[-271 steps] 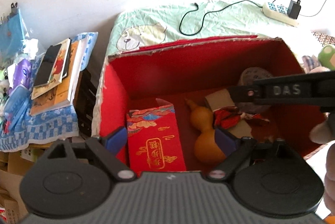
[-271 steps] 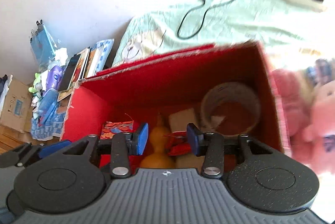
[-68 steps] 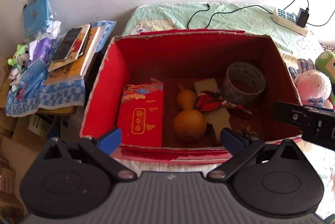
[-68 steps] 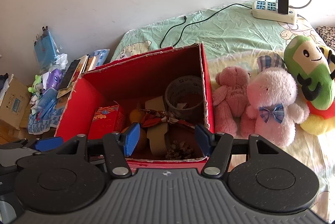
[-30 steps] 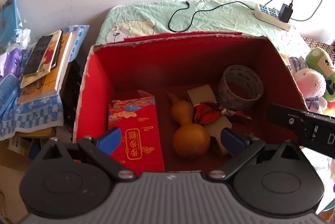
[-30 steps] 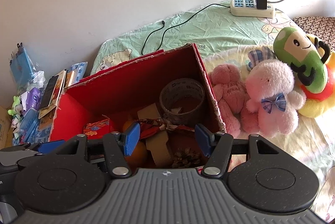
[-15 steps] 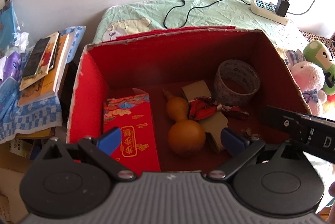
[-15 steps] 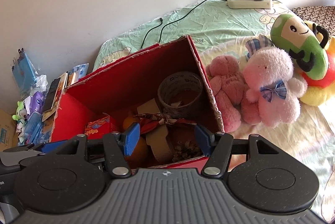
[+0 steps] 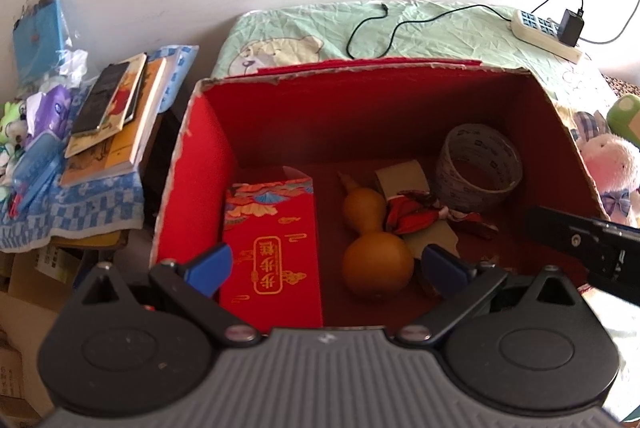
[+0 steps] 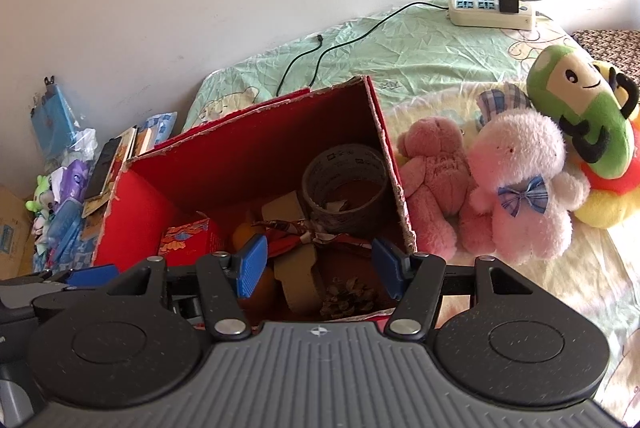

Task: Organize objects

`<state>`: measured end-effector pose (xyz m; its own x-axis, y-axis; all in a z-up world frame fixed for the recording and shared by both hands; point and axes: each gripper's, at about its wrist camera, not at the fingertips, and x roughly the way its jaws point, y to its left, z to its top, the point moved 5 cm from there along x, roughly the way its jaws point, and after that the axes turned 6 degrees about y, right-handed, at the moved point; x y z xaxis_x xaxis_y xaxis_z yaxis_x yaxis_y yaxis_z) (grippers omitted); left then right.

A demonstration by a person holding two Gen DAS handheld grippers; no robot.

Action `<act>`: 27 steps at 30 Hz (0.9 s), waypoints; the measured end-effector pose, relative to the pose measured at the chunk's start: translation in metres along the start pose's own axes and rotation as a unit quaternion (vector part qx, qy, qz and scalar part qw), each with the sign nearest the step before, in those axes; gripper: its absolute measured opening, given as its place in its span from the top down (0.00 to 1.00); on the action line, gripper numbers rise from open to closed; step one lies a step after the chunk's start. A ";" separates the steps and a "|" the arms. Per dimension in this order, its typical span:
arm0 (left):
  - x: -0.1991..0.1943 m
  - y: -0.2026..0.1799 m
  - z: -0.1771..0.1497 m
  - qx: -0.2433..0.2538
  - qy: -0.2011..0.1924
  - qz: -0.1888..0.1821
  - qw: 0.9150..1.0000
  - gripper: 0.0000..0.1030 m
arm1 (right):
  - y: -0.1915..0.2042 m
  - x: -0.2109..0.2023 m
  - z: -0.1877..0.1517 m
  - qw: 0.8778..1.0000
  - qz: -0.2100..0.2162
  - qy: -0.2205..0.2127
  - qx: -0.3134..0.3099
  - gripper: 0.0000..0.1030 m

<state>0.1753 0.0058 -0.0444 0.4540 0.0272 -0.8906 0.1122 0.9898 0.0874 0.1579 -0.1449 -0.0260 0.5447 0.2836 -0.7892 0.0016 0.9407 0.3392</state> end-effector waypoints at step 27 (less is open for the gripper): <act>-0.010 0.004 -0.005 -0.012 -0.023 0.013 1.000 0.02 | -0.003 -0.011 -0.008 1.000 0.002 -0.028 0.009 0.40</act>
<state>0.1669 0.0096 -0.0368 0.4964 0.0464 -0.8668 0.0793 0.9920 0.0985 0.1448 -0.1493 -0.0222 0.5912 0.2766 -0.7576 0.0143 0.9356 0.3528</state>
